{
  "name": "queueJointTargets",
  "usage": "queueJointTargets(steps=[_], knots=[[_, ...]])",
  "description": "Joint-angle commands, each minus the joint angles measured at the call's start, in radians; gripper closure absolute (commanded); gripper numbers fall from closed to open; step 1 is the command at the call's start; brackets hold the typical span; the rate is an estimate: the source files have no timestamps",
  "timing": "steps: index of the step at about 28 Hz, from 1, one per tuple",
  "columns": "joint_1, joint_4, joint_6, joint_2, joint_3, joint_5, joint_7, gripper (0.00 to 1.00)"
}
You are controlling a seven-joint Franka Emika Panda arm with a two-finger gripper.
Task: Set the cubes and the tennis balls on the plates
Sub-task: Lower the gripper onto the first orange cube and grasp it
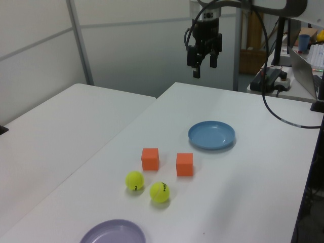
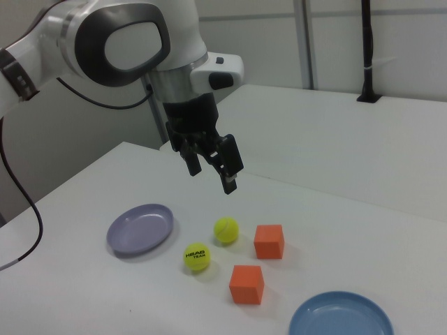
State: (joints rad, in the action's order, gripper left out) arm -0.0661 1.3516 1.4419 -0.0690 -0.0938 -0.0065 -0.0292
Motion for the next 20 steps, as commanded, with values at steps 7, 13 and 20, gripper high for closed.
queueJointTargets(steps=[7,13,20], knots=[[-0.023,0.007,0.023,-0.103,0.029,0.010,-0.009,0.00],[-0.064,0.027,0.198,-0.181,0.029,0.008,-0.009,0.00],[-0.110,0.032,0.386,-0.322,0.031,-0.065,-0.006,0.00]])
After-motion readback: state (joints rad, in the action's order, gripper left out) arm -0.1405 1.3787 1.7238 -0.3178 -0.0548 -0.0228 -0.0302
